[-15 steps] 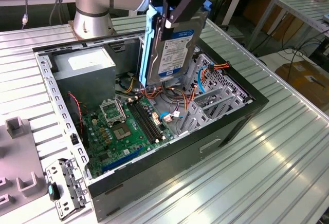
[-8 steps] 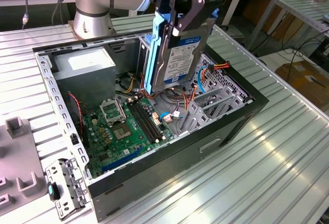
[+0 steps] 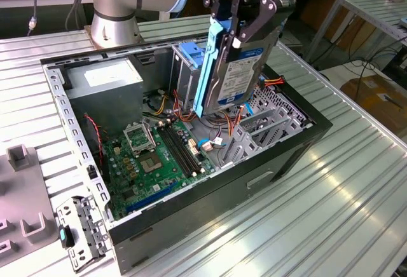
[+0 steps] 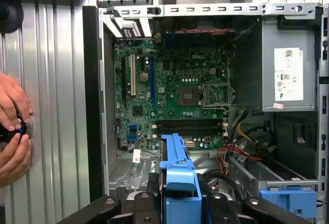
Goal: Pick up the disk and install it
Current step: 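Insert the disk into the insertion slot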
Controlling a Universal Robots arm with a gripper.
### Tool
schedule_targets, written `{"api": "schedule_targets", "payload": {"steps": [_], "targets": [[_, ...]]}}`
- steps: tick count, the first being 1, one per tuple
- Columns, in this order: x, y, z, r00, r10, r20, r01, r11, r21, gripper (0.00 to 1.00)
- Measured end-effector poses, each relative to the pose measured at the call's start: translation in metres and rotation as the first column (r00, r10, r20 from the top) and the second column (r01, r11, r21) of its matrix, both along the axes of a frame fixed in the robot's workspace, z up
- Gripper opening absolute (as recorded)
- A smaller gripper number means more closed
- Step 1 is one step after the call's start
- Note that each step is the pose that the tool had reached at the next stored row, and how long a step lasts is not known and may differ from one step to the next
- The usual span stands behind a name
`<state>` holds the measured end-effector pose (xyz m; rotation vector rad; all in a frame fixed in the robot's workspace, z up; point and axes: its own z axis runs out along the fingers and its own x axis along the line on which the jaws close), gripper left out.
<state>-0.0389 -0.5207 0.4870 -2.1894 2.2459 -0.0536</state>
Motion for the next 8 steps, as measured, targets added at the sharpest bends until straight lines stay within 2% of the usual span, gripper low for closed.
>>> {"api": "schedule_targets", "payload": {"steps": [3, 5, 6, 8], "targets": [[0.0140, -0.0004, -0.0006, 1.0000, -0.001, 0.0000, 0.001, 1.0000, 0.0000, 0.37], [0.0196, -0.0005, -0.0009, 1.0000, -0.001, 0.0000, 0.001, 1.0000, 0.0001, 0.37], [0.0256, -0.0006, -0.0010, 1.0000, -0.001, -0.0001, 0.001, 1.0000, -0.0001, 0.37], [0.0276, -0.0024, -0.0014, 1.0000, -0.001, -0.0001, 0.001, 1.0000, -0.0004, 0.37]]}}
